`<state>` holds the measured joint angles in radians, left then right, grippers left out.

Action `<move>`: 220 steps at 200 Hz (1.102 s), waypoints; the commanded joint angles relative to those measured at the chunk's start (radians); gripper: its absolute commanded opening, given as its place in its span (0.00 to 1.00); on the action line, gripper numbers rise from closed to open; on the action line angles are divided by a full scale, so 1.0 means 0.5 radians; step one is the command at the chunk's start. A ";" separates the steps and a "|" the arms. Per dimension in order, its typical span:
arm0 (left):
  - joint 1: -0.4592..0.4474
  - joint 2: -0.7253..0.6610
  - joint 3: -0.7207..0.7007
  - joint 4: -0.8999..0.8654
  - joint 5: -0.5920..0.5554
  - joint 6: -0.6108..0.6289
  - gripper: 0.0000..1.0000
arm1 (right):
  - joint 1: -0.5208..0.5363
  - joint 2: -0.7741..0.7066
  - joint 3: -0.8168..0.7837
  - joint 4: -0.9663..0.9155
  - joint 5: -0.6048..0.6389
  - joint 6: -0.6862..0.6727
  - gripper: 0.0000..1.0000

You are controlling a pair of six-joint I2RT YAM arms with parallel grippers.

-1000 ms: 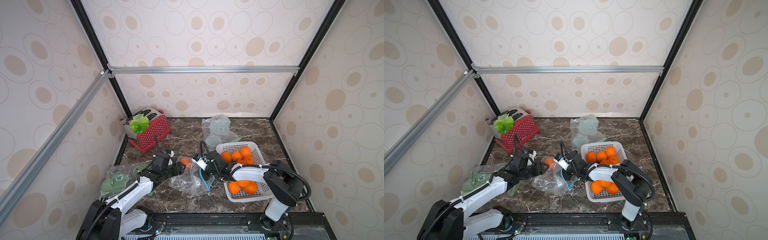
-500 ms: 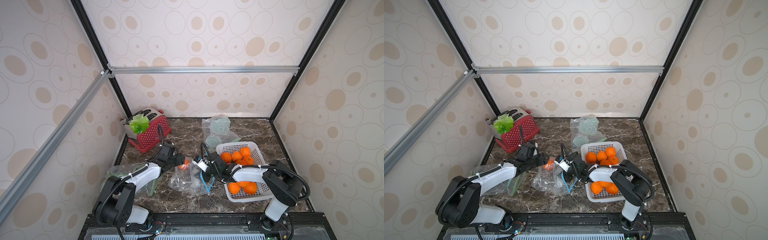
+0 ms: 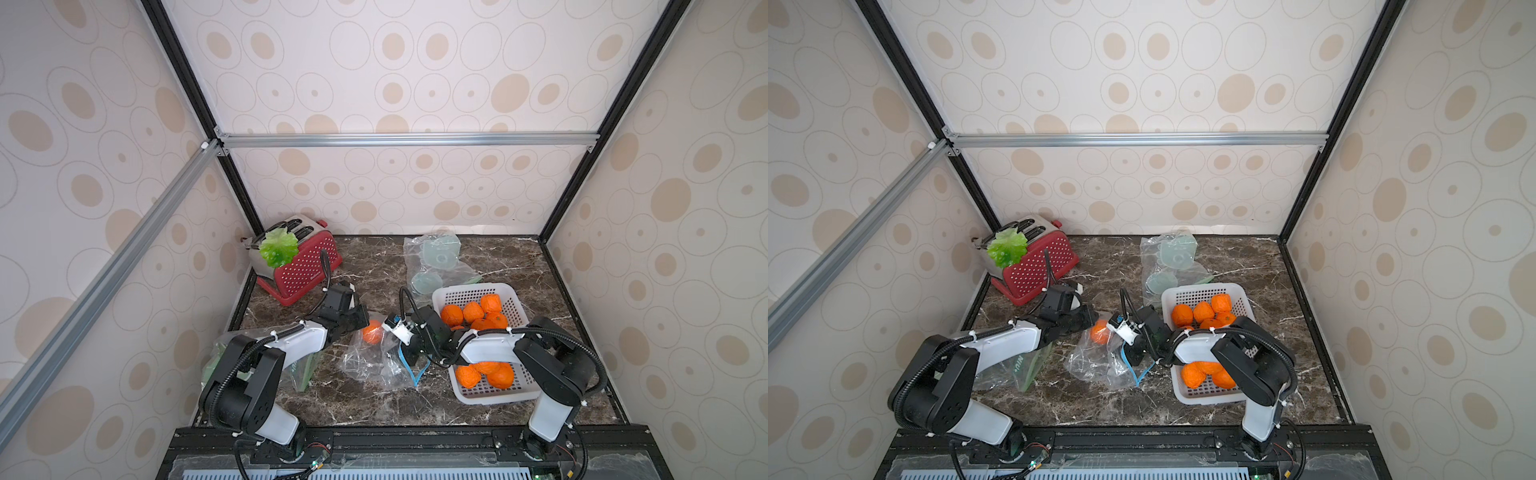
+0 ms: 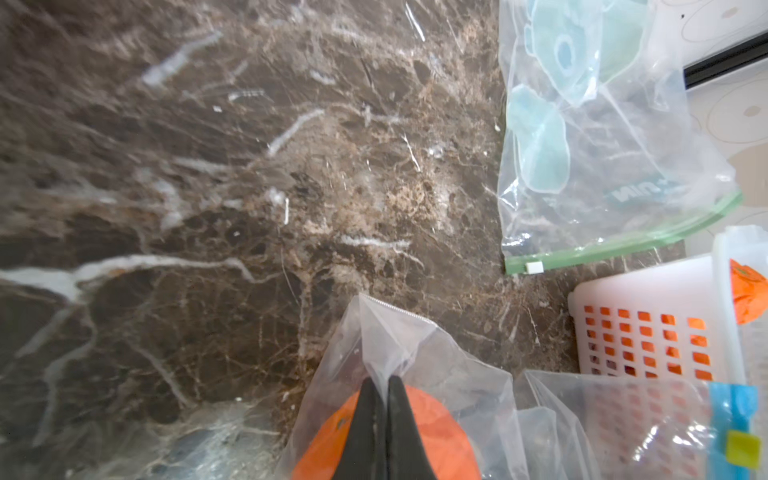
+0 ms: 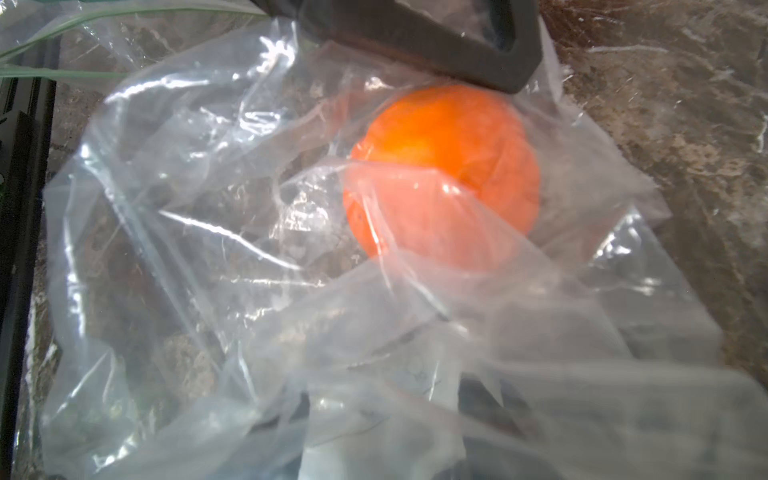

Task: Open the zip-top bag and take out the orange
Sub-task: Pick up the orange from the zipper food storage bag.

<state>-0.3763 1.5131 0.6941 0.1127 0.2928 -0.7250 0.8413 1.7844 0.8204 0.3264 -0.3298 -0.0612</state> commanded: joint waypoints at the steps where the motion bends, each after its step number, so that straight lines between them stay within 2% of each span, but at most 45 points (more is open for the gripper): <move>1: 0.008 -0.010 -0.066 0.077 0.178 -0.078 0.00 | 0.008 0.048 -0.013 0.080 -0.008 0.018 0.64; 67: 0.010 -0.047 -0.238 0.187 0.330 -0.158 0.00 | 0.011 0.160 0.050 0.163 -0.008 0.074 0.66; 143: 0.000 0.131 -0.283 0.358 0.486 -0.202 0.00 | 0.017 0.210 0.068 0.372 -0.153 0.178 0.70; 220: -0.157 0.044 -0.311 0.367 0.561 -0.214 0.00 | 0.020 0.161 0.026 0.556 -0.052 0.246 0.78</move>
<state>-0.3893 1.5639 0.5556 0.3344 0.4828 -0.8158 0.8433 1.8755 0.8249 0.4591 -0.3923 0.0368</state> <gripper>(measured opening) 0.043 0.758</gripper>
